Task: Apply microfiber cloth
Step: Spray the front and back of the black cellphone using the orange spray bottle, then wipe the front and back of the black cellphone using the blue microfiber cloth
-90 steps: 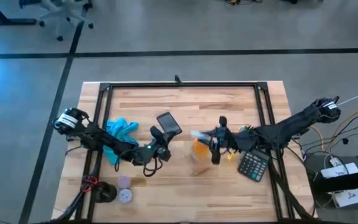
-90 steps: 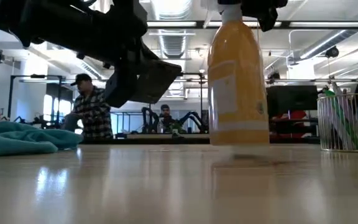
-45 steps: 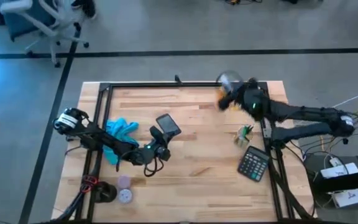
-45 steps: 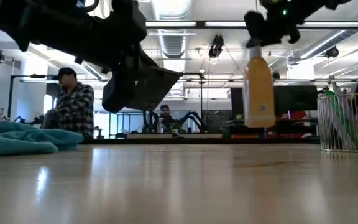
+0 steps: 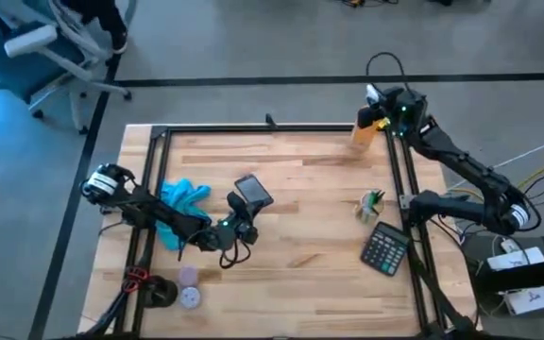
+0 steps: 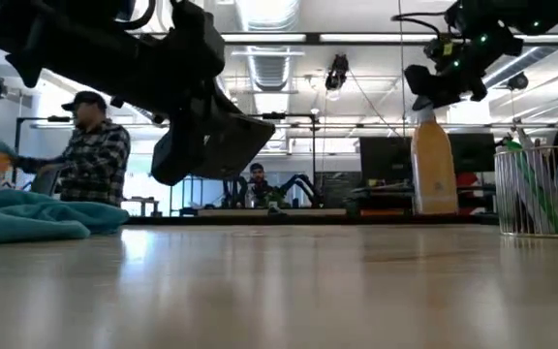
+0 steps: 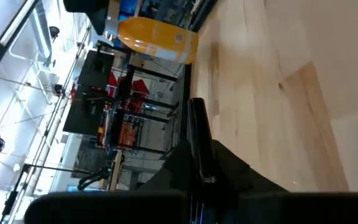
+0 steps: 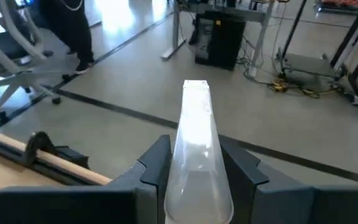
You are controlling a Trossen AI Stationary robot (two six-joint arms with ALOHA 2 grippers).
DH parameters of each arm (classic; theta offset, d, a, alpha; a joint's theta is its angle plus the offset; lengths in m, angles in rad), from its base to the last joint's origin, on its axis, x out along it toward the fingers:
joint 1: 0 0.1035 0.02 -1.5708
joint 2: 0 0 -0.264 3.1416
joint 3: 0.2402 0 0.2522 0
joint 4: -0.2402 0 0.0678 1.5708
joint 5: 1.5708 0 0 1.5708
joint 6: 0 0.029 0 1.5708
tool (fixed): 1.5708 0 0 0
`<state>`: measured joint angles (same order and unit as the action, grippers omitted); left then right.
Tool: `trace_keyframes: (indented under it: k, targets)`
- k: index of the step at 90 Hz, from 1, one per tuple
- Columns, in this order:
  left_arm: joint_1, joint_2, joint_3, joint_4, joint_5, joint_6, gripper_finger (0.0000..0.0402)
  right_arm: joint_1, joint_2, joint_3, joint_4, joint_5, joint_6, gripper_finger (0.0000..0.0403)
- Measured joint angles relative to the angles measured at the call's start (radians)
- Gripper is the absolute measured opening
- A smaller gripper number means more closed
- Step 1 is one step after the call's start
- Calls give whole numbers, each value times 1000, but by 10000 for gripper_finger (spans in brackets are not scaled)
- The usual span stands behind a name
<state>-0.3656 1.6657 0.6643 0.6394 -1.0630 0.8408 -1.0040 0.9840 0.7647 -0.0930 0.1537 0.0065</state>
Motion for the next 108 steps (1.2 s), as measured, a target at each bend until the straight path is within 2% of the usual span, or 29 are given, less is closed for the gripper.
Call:
trace_keyframes:
  k: [13, 28, 41, 53, 76, 95, 101, 108]
  targets:
    - [0, 0, 0, 1, 0, -11, 10, 3, 0, -10, 8, -4, -52, 81]
    - [-11, 0, 0, -12, -31, 17, 10, 1, -7, -34, 55, 9, -62, 133]
    - [-28, -1, 0, -12, -40, 61, 10, 6, -22, -39, 43, 7, -97, 157]
    - [-44, -2, 0, -12, -64, 49, 10, 28, -63, -35, 11, 3, -108, 164]
    - [-64, -3, 1, -13, -53, -76, 10, 51, -224, -10, -106, 0, -165, 157]
    - [-73, -68, 28, -17, -33, -157, 10, 89, -331, -9, -159, -193, -171, 147]
    - [-63, -99, 28, -27, 34, -205, 10, 125, -343, -12, -161, -277, -162, 142]
    - [-37, -138, 28, -47, 163, -313, 10, 177, -345, -13, -159, -356, -162, 136]
